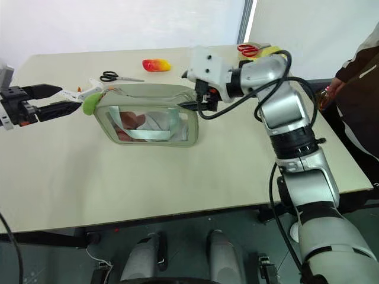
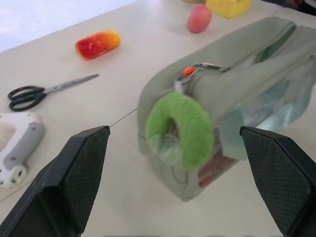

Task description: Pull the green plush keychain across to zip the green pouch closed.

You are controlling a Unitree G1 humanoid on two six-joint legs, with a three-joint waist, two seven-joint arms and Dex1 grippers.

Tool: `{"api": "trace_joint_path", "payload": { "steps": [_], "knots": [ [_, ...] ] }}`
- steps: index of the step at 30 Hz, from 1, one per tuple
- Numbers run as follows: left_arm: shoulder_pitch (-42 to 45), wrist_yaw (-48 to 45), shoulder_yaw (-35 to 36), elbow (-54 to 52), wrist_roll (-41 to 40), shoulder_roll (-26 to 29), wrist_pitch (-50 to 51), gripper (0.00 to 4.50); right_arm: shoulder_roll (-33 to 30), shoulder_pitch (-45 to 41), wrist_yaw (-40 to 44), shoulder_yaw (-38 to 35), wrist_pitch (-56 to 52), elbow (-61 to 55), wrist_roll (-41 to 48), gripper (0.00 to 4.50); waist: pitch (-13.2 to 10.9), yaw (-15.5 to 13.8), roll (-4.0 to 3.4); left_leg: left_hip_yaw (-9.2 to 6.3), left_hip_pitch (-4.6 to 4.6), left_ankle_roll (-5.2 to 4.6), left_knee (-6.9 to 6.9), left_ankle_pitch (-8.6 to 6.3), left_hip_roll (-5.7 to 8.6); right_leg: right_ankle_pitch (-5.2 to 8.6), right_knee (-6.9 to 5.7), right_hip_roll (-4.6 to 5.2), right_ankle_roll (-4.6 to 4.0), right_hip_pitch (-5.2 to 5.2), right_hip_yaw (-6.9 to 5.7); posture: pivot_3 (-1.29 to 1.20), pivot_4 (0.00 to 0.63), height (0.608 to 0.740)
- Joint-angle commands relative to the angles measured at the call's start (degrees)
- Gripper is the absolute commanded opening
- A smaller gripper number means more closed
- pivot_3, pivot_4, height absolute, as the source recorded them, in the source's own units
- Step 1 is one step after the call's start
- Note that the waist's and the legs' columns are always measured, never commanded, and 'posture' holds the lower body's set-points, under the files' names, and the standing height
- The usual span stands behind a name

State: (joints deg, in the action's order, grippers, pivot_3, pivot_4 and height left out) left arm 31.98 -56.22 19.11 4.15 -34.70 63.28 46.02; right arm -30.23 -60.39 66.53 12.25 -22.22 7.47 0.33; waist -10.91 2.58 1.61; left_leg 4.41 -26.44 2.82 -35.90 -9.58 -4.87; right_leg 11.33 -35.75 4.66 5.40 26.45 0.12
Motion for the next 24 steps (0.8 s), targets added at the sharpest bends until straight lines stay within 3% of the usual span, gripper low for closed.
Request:
{"api": "trace_joint_path", "payload": {
  "steps": [1, 5, 9, 12, 13, 24],
  "knots": [
    [2.6, -2.6, -0.7, 0.3, 0.4, 1.6, -1.8, 4.5, 1.8, 0.0, -2.5, 0.5, 0.1, -0.6, 0.5, 3.66, 0.0, 0.1, -0.01, 0.01, -0.01, 0.0, 0.0, 0.0, 0.0, -0.02, 0.03, 0.0, -0.02, 0.0, 0.0, 0.0, 0.15, 0.74],
    [3.8, -4.1, -1.9, 1.2, 1.3, 2.4, -1.8, 4.5, 2.9, 1.2, -3.1, 1.5, 1.1, 0.8, 0.5, 3.66, 0.0, 0.0, -0.01, 0.01, -0.01, 0.0, 0.0, 0.0, 0.0, -0.05, 0.07, 0.0, -0.06, -0.01, 0.0, 0.0, 0.15, 0.74],
    [3.9, -4.8, -2.8, 2.0, 2.1, 2.3, -2.5, 4.5, 3.0, 1.8, -3.0, 1.8, 1.9, 1.9, 0.9, 1.86, 0.0, 0.0, -0.01, 0.02, -0.1, -0.01, 0.04, 0.01, 0.0, -0.04, 0.24, 0.0, -0.05, -0.01, 0.0, 0.0, 0.15, 0.74],
    [4.2, -4.6, -4.2, 3.1, 3.0, 0.4, -4.1, 4.5, 2.8, 2.0, -2.7, 2.4, 4.1, 2.8, 0.5, 0.2, 0.0, -0.2, -0.01, 0.03, -0.11, -0.02, 0.05, 0.01, 0.0, -0.04, 0.31, 0.0, -0.04, -0.04, -0.01, 0.0, 0.15, 0.74],
    [4.2, -4.7, -4.7, 3.4, 3.4, -0.1, -4.6, 4.5, 2.7, 2.0, -2.7, 2.5, 4.6, 2.9, 0.4, 0.04, 0.0, -0.2, -0.01, 0.04, -0.11, -0.02, 0.05, 0.0, 0.01, -0.04, 0.31, 0.0, -0.04, -0.04, -0.01, 0.0, 0.15, 0.74],
    [5.8, -3.1, -9.3, 6.2, 7.5, -6.5, -9.5, 4.5, 1.6, 2.8, -2.6, 3.5, 9.9, 4.2, -0.8, 0.04, 0.0, -0.3, 0.0, 0.03, -0.06, -0.15, 0.01, 0.09, 0.01, -0.05, 0.27, -0.01, -0.03, -0.11, -0.01, 0.0, 0.15, 0.74]
  ]
}}
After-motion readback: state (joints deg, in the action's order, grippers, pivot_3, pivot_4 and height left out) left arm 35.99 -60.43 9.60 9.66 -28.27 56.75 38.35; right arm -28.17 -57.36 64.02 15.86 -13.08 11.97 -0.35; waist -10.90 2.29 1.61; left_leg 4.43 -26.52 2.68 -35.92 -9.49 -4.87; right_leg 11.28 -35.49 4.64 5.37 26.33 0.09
